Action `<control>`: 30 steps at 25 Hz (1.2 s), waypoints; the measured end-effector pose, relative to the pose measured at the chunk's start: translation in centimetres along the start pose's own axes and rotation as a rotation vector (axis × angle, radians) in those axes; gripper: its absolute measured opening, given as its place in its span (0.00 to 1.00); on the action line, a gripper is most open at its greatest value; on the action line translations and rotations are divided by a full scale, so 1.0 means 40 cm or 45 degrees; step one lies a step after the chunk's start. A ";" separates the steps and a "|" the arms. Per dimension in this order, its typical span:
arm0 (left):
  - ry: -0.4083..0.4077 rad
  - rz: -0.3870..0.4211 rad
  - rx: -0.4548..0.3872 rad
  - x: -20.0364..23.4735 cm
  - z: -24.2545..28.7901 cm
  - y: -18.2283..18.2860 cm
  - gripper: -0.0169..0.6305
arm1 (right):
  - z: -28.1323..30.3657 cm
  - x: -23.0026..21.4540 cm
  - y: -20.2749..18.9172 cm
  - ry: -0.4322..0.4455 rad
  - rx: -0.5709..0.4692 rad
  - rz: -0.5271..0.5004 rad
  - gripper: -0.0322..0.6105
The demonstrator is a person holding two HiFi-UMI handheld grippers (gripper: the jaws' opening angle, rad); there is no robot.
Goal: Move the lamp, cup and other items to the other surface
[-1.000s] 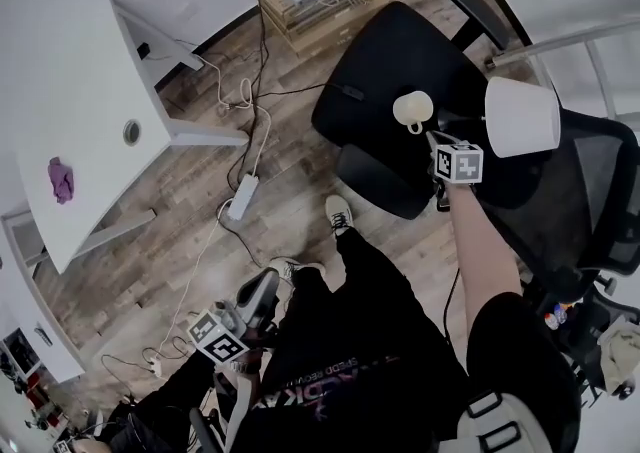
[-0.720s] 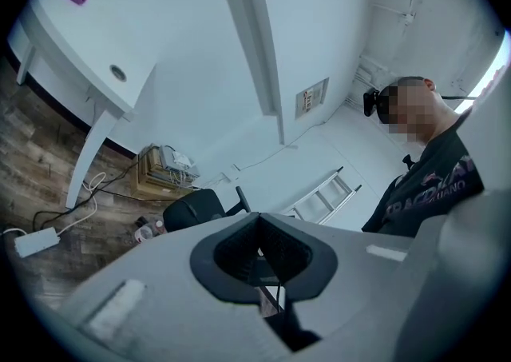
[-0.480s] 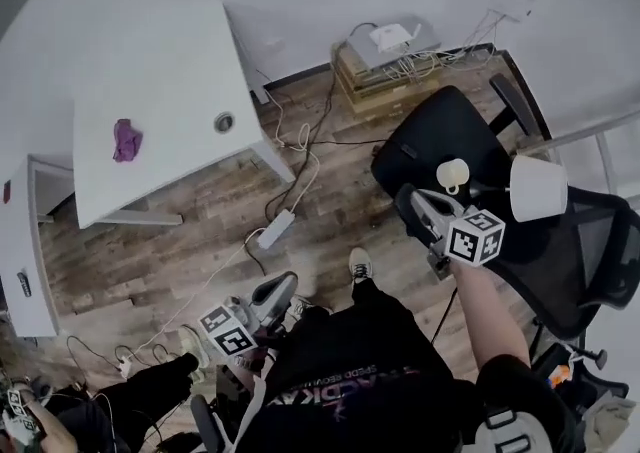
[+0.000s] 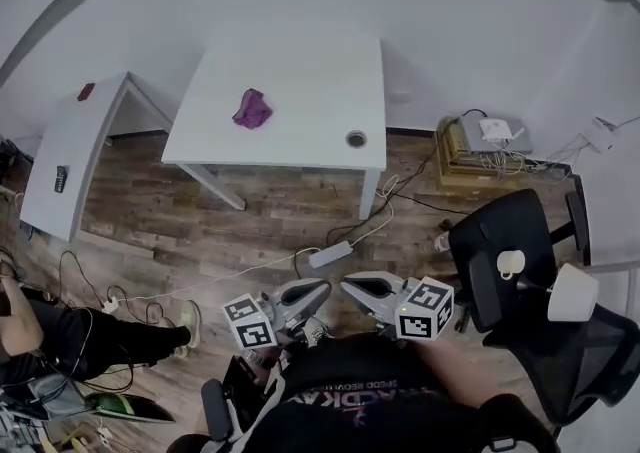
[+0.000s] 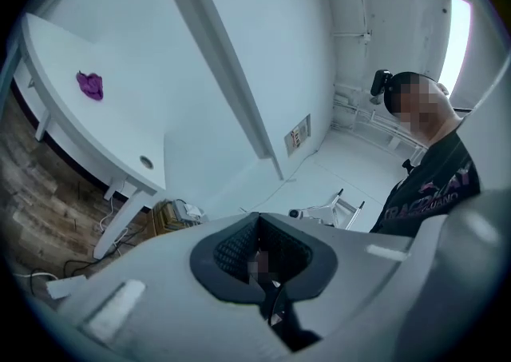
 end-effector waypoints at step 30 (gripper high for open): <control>-0.039 0.013 -0.110 -0.122 -0.358 -0.048 0.02 | 0.231 0.280 -0.130 0.396 0.271 -0.209 0.05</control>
Point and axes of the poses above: the fingertips, and each gripper's own axes: z forward along the fingers, x to its left, y out of its top, the point moved 9 cm from there along -z, backward along the fingers, and after that the axes turned 15 degrees about -y, right-handed, at the moved point
